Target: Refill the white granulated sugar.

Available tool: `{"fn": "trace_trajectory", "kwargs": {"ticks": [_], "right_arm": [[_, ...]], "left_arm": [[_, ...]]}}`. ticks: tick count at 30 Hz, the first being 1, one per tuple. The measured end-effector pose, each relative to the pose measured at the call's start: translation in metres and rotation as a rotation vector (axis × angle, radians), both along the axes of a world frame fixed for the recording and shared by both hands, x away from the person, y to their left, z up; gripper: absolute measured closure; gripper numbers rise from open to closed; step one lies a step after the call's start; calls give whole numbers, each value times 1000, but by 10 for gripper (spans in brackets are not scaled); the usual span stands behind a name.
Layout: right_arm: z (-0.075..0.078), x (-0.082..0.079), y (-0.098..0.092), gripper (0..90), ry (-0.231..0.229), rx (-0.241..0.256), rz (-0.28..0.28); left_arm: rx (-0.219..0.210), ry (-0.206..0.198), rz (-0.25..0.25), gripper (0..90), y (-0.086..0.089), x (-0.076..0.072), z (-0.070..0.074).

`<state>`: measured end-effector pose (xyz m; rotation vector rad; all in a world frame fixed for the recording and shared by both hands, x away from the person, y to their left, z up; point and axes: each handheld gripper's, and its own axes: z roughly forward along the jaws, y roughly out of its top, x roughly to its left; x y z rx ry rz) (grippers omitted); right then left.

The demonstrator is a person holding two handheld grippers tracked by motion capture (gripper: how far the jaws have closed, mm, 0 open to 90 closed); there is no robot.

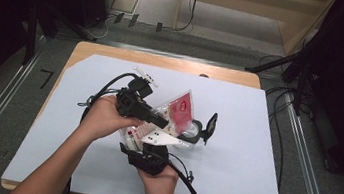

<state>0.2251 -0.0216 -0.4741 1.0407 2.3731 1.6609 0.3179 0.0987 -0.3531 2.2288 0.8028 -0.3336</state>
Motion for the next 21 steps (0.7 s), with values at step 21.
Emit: {"fn": "trace_trajectory", "kwargs": {"ticks": [21], "right_arm": [[15,7,5,619,-10,9,30]], "left_arm": [[-7,-55,61,730,-10,4,11]]}}
